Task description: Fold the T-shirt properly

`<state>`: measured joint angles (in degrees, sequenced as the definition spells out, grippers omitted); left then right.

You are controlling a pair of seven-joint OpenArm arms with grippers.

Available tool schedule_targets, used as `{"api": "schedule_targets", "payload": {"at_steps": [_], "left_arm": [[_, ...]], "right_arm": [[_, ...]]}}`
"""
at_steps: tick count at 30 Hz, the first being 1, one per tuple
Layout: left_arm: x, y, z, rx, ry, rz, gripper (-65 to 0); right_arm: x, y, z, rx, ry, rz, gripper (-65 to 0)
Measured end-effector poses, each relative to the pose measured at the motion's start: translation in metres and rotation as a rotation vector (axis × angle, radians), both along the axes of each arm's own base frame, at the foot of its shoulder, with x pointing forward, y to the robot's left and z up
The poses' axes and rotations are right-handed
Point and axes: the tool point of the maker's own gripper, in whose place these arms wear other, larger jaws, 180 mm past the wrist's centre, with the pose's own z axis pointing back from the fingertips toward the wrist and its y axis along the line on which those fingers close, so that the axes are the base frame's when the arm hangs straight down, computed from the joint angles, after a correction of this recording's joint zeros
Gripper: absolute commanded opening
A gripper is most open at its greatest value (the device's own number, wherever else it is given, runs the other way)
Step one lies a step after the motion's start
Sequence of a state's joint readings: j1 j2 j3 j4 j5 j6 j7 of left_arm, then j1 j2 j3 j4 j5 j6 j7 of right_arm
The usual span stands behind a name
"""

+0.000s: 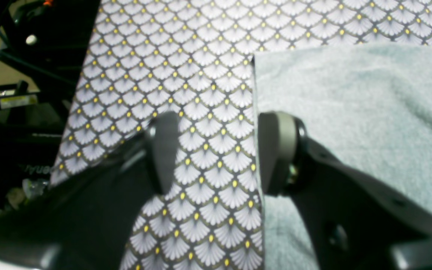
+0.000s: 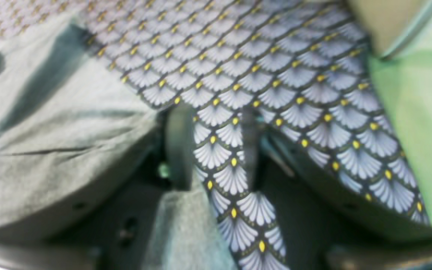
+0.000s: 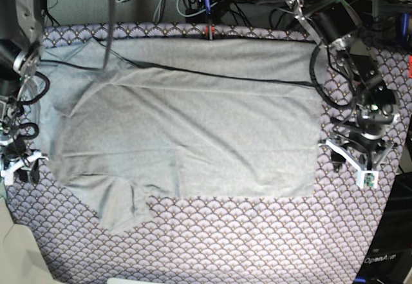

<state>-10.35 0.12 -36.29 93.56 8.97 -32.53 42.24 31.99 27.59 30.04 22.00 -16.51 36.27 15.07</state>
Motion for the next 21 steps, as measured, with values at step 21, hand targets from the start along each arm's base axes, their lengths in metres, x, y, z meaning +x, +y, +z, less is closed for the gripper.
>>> {"api": "schedule_targets", "payload": {"at_steps": [21], "left_arm": [[-0.011,-0.005,-0.014,-0.012,0.027,-0.002,-31.8]], "right_arm": [[-0.028,0.046,-0.058,-0.011,0.145,0.129,-37.7]]}}
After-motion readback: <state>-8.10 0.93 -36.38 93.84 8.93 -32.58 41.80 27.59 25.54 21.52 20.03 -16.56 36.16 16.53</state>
